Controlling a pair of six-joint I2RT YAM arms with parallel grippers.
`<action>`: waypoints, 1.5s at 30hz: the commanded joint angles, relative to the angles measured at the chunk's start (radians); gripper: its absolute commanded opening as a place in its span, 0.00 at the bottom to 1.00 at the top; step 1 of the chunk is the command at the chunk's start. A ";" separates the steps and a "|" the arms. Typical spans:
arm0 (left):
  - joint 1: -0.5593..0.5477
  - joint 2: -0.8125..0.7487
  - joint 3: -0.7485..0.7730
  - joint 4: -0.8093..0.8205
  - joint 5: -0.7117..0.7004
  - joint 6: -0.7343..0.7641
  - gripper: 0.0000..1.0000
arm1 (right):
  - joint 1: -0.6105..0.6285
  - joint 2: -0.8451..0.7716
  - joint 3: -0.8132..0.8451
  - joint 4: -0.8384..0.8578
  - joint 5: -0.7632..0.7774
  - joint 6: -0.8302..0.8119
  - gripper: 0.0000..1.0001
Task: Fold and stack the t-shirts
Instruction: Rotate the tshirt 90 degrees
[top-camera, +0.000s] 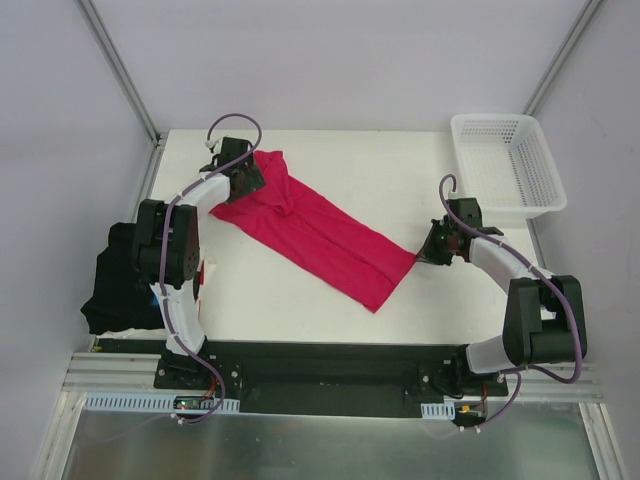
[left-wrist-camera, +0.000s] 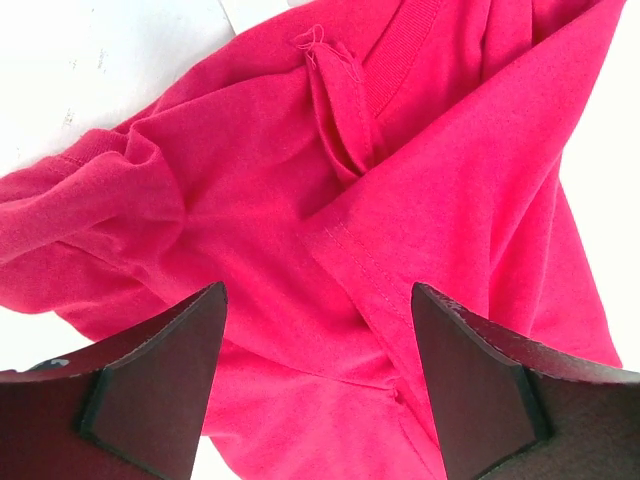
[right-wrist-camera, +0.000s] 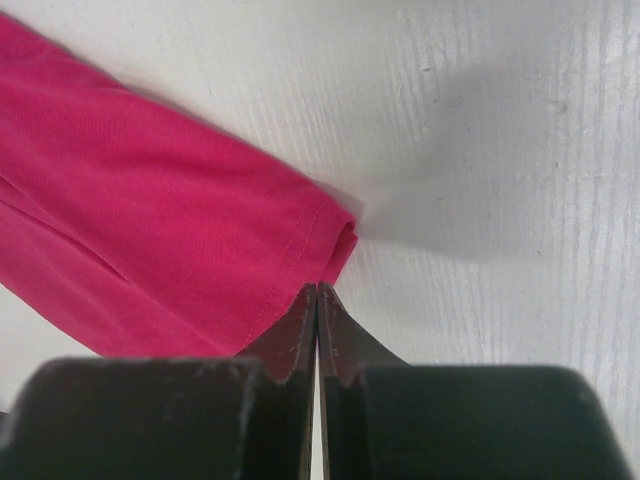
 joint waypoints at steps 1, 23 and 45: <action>-0.003 0.017 0.013 0.014 0.018 -0.022 0.73 | -0.010 -0.003 0.018 -0.007 0.000 0.000 0.01; -0.008 0.123 0.131 0.032 0.069 -0.015 0.65 | -0.013 -0.001 0.011 -0.010 0.011 0.000 0.01; -0.019 0.023 0.139 0.028 0.127 -0.015 0.64 | -0.016 0.011 0.017 -0.002 0.006 -0.002 0.01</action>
